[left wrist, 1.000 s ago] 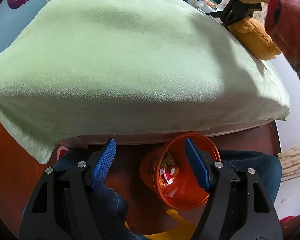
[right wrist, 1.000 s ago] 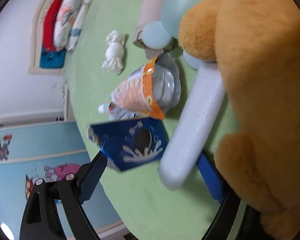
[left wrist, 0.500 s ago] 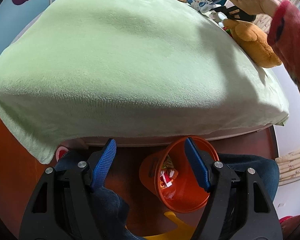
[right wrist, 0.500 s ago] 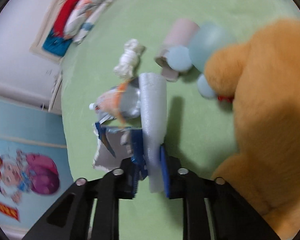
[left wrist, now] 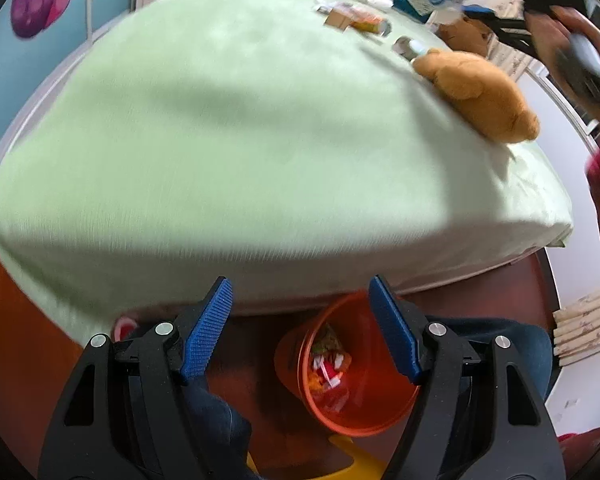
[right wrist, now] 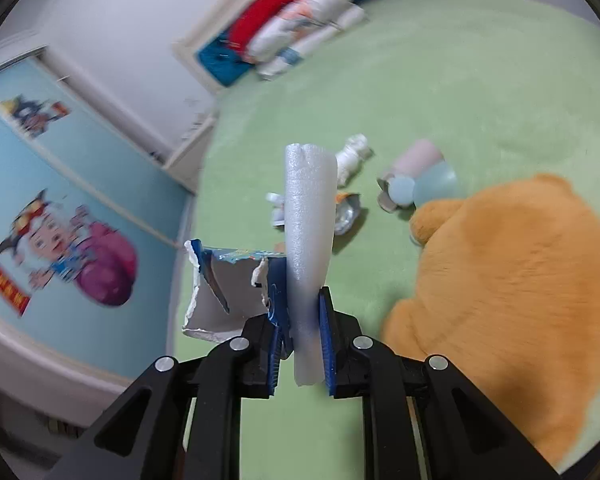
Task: Collect trash
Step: 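Grasp the white foam tube with the right gripper, then grasp the tan square sponge with the left gripper while the right gripper holds the tube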
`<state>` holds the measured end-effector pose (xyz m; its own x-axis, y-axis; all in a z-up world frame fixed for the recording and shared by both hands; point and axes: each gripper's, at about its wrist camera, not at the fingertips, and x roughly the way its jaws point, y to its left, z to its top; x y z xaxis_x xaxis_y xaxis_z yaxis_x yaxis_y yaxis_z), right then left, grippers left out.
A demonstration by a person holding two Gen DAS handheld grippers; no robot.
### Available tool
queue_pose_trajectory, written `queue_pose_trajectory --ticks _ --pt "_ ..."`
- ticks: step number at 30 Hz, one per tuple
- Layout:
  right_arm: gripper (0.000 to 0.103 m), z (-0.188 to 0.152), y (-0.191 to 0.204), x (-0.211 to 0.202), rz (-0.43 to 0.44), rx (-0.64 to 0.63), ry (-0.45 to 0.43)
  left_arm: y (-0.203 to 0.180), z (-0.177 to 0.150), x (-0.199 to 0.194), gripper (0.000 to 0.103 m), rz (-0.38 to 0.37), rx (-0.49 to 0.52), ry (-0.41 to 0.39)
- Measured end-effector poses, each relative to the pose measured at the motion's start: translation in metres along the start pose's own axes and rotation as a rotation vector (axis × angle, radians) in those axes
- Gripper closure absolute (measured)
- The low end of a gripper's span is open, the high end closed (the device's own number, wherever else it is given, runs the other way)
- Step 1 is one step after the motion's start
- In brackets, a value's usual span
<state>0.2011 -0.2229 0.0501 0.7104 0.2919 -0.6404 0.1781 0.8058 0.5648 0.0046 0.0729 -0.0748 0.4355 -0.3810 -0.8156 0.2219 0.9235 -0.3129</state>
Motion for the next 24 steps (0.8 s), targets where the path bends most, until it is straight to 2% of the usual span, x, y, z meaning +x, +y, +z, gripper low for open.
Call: queue_pose_trajectory --ticks 3,7,8,9,10,11,13,19,20,23,24 --pt "0.086 -0.010 -0.004 -0.040 0.033 -0.093 -0.014 -0.012 0.031 0.000 0.034 -0.001 0.042 -0.030" --pt "0.085 -0.024 -0.020 -0.083 0.071 -0.166 -0.017 -0.036 0.097 0.014 0.034 0.014 0.108 -0.078" --pt "0.085 -0.029 -0.025 -0.093 0.076 -0.182 -0.022 -0.045 0.120 0.022 0.033 0.010 0.134 -0.099" --pt "0.085 -0.034 -0.029 -0.102 0.083 -0.203 -0.028 -0.051 0.138 0.031 0.027 0.006 0.153 -0.107" --pt "0.085 -0.039 -0.032 -0.112 0.084 -0.220 -0.037 -0.057 0.157 0.042 0.025 0.018 0.163 -0.110" --pt "0.085 -0.046 -0.036 -0.122 0.084 -0.240 -0.048 -0.061 0.179 0.055 0.025 0.042 0.159 -0.114" --pt "0.085 -0.057 -0.041 -0.135 0.082 -0.266 -0.056 -0.066 0.212 0.080 0.025 0.043 0.158 -0.094" --pt "0.085 -0.091 -0.065 -0.155 0.040 -0.325 -0.062 -0.072 0.301 0.158 0.025 0.142 0.129 -0.056" --pt "0.085 -0.096 -0.070 -0.155 0.031 -0.324 -0.053 -0.073 0.313 0.172 0.025 0.180 0.137 -0.052" --pt "0.085 -0.103 -0.079 -0.150 0.022 -0.326 -0.026 -0.071 0.335 0.201 0.025 0.284 0.128 -0.044" --pt "0.085 -0.105 -0.081 -0.148 0.014 -0.330 -0.022 -0.069 0.339 0.207 0.025 0.298 0.117 -0.042"
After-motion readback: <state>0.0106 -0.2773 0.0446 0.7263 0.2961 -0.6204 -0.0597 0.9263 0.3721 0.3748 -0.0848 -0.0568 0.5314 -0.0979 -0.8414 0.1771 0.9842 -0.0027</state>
